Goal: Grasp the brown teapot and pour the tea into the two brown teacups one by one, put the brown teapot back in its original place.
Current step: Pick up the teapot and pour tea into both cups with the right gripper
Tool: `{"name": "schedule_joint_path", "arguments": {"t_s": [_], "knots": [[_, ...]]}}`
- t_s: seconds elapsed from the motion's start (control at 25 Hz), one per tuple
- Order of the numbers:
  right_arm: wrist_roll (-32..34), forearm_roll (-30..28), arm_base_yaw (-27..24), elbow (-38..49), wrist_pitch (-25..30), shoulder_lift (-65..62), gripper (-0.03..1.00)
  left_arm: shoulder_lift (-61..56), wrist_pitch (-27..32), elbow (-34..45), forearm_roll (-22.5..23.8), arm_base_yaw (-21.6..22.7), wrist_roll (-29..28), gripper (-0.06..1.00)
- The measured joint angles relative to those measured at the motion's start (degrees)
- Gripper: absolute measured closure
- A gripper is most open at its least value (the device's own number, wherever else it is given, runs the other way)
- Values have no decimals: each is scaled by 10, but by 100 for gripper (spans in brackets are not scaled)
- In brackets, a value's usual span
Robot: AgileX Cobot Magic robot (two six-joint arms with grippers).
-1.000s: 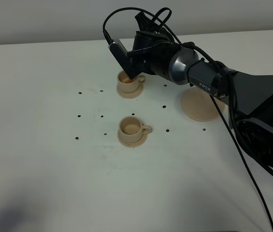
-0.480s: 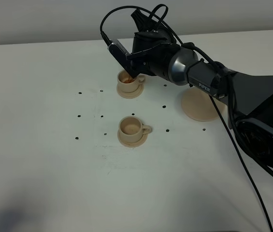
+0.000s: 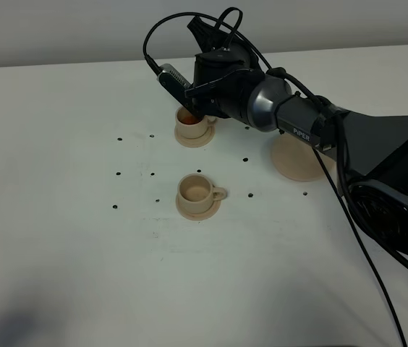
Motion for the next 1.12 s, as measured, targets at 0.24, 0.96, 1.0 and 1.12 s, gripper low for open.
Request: {"name": "schedule_joint_path", "arguments": {"t_s": [0.24, 0.96, 1.0, 1.12], "knots": [[-9, -10, 1, 0, -2, 0, 87, 0, 0, 0, 0, 0, 0, 52], [-16, -53, 12, 0, -3, 0, 87, 0, 0, 0, 0, 0, 0, 52], [-16, -54, 12, 0, -3, 0, 87, 0, 0, 0, 0, 0, 0, 52], [-16, -57, 12, 0, -2, 0, 87, 0, 0, 0, 0, 0, 0, 52]]}}
